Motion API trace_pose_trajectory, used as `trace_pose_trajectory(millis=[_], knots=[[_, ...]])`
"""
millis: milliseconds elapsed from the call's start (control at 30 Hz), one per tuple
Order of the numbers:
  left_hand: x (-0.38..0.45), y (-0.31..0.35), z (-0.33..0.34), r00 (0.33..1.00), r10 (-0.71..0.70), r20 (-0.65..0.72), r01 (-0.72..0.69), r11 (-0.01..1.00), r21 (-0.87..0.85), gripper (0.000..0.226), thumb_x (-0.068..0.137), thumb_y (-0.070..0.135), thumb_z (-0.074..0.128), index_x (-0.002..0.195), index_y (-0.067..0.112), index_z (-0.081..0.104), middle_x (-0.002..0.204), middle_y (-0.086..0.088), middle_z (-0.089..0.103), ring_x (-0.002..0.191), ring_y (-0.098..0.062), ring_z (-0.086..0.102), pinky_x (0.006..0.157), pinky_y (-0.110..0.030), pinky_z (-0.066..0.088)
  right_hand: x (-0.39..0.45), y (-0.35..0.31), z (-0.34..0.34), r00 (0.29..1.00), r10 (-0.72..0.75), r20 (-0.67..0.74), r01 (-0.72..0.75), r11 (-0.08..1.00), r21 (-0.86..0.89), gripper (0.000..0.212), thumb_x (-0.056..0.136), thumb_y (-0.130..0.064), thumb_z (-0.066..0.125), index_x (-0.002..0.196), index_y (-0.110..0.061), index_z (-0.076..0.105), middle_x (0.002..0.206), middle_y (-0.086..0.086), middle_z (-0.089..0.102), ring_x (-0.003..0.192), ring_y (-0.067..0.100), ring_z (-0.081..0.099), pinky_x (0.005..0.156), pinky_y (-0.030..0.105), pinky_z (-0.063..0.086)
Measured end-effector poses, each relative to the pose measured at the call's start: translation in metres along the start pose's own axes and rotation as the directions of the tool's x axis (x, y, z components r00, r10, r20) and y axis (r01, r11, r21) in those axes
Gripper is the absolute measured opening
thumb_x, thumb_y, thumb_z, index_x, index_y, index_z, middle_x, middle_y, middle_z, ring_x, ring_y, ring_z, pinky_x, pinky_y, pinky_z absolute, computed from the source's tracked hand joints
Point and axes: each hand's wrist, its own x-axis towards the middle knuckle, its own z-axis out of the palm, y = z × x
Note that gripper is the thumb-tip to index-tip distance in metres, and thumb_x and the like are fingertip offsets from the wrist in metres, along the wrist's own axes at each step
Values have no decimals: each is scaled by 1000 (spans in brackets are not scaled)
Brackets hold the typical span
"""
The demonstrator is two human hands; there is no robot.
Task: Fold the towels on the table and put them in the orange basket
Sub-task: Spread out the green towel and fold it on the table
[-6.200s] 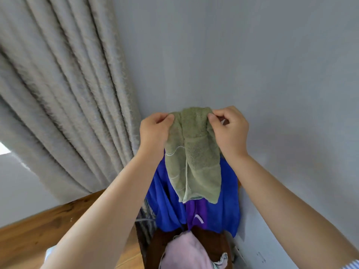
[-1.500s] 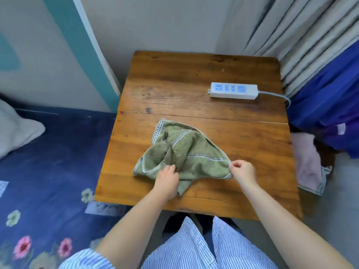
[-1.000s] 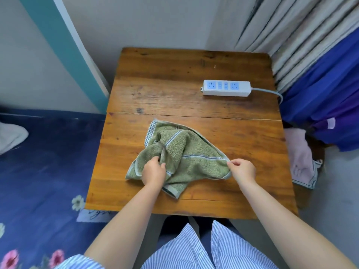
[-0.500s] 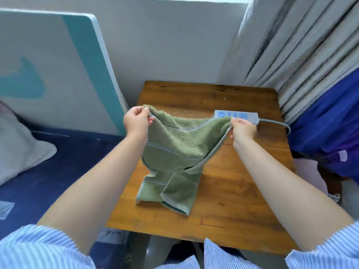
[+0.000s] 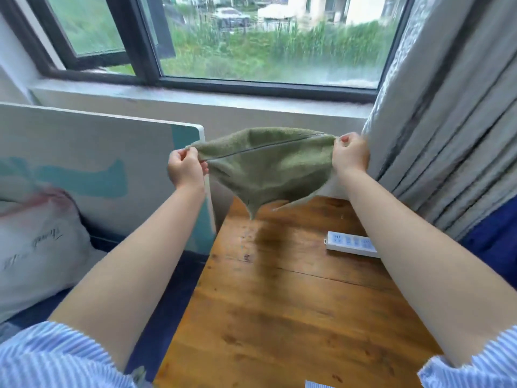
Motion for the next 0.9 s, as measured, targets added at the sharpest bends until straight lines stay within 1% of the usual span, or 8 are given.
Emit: trace_pose_trajectory(millis=[167,333,400,467,600,700,800,900], knots=[[-10,-68,-58,978,-203,49,144,827,544,28,87,15,50,61,15,38,60,-2,41,47,-17,38,48,-23,34,-35,76,2,952,165,258,-57,923,-382,23,89,-8,43,102,2,60,115,20,59,108,34,53,85,32,42],[-43,-145,-113,887,-445,122,24,308,951,17,83,19,54,71,7,56,83,-20,57,77,-32,56,64,-29,39,-100,166,5,800,436,412,-24,709,-705,19,88,-5,41,91,0,59,106,25,57,98,35,55,67,30,43],[-59,-172,-130,816,-563,129,-82,108,991,26,85,21,54,96,-1,62,105,-22,63,97,-36,60,65,-29,41,-128,196,4,741,526,418,1,621,-783,23,88,-6,42,102,0,59,112,20,59,102,34,57,73,32,45],[-75,-193,-145,722,-685,98,-152,-19,988,28,87,19,51,103,-3,59,109,-20,62,91,-35,58,60,-28,40,-155,220,1,666,606,435,26,563,-826,24,89,-7,40,103,-1,58,113,16,60,93,31,58,68,30,42],[-94,-211,-161,614,-788,29,-322,-218,921,28,88,16,51,62,11,41,69,-6,42,69,-23,39,57,-27,32,-185,245,-3,569,666,482,135,503,-854,27,88,-5,38,104,1,59,111,17,62,95,31,60,68,29,42],[-105,-219,-164,558,-829,30,-408,-242,880,26,89,17,45,64,11,43,67,-3,42,69,-23,45,52,-28,34,-198,258,-6,560,670,487,179,476,-861,27,89,-7,39,107,0,57,115,17,60,102,32,58,72,30,42],[-116,-225,-170,517,-854,53,-487,-243,839,32,95,24,40,113,1,54,115,-12,58,110,-28,55,85,-32,47,-211,271,-15,539,667,515,227,473,-851,27,88,-9,40,109,-2,56,114,16,59,104,32,58,76,32,45],[-126,-231,-184,434,-901,9,-448,-207,870,43,96,28,42,127,-2,44,130,-15,50,105,-26,53,81,-30,45,-224,283,-29,387,736,555,335,448,-828,12,86,-5,40,84,-2,52,85,7,53,76,24,55,59,26,41]])
